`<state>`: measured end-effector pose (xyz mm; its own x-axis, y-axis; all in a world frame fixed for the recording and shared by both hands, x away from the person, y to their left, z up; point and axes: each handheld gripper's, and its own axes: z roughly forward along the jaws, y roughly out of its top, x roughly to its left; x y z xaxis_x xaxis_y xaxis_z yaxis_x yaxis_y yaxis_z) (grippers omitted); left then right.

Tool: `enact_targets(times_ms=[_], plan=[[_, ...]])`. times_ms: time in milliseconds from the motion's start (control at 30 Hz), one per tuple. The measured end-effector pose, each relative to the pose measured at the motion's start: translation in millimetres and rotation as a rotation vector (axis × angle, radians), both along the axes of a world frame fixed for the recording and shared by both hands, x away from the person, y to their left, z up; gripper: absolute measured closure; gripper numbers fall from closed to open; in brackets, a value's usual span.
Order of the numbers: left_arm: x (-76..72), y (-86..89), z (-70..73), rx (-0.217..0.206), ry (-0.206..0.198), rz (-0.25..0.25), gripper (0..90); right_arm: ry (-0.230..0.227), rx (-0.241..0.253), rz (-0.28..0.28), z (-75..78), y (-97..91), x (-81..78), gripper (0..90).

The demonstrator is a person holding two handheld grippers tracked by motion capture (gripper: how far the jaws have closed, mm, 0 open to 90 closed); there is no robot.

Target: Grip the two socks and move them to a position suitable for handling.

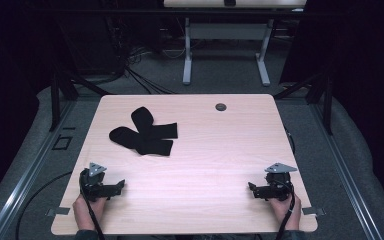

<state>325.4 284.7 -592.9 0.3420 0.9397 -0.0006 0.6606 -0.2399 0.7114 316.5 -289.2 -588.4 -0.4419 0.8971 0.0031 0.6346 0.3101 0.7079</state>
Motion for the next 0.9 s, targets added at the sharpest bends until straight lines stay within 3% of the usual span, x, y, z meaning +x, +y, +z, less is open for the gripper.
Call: enact_targets(times_ms=[700, 900], plan=[[-0.7, 0.7, -0.1, -0.003, -0.004, 0.015, 0.7, 0.0, -0.004, -0.003, 0.2, -0.2, -0.6, 3.8], [1.1, 1.7, 1.6, -0.003, 0.017, -0.012, 0.0, -0.003, 0.001, -0.006, -0.1, 0.0, -0.6, 3.9]])
